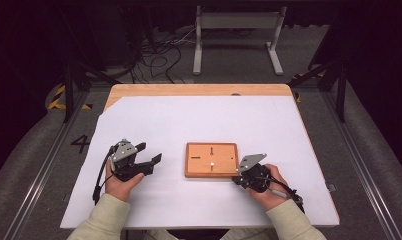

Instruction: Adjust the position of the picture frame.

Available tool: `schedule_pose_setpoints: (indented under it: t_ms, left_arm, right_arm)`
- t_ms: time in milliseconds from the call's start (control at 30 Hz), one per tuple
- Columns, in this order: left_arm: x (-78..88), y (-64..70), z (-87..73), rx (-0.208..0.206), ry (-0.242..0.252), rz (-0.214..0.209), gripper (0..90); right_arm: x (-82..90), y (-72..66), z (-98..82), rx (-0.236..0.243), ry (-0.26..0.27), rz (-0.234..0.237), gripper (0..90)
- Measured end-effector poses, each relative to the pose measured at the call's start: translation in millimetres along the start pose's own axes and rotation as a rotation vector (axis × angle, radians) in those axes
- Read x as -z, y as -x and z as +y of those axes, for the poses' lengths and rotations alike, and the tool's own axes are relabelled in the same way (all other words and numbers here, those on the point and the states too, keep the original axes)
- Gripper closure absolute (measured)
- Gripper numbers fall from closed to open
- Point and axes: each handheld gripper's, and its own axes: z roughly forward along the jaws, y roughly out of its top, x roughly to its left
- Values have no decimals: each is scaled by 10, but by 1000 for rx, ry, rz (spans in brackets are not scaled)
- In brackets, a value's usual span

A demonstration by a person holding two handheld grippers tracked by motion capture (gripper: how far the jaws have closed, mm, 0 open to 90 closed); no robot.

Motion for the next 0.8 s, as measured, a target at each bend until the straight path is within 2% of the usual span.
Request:
schedule_pose_setpoints:
  t_ms: [67, 133, 200, 300, 433, 467, 500, 567, 633, 767, 800]
  left_arm:
    - [-2, -2, 2, -5, -1, 1, 271]
    - [-9, -5, 2, -1, -1, 0, 265]
    - [-14, -1, 5, 4, 0, -4, 263]
    - [-14, 13, 27, -7, 4, -9, 262]
    - [-7, 41, 86, 7, 2, -29, 238]
    - [-7, 41, 86, 7, 2, -29, 228]
    - [5, 59, 125, 29, 7, -39, 215]
    - [12, 77, 145, 34, 18, -44, 205]
    - [28, 106, 167, 28, 20, -49, 199]
    - [29, 175, 212, 6, 23, -67, 192]
    - [22, 188, 219, 0, 21, -72, 192]
  right_arm:
    - [0, 34, -22, -26, 16, 13, 900]
    - [3, 35, -30, -26, 20, -3, 900]
    - [12, 36, -33, -33, 22, 5, 900]
    - [102, 53, -28, -41, 79, 37, 900]
    - [321, 105, -5, -48, 176, 22, 900]
    - [321, 105, -5, -48, 176, 22, 900]
    - [451, 136, -17, -49, 234, -9, 873]
    - [547, 168, -54, -67, 294, -40, 821]
    - [610, 199, -82, -76, 335, -53, 784]
    - [738, 270, -141, -111, 430, -116, 693]
    - [738, 270, -141, -111, 430, -116, 693]
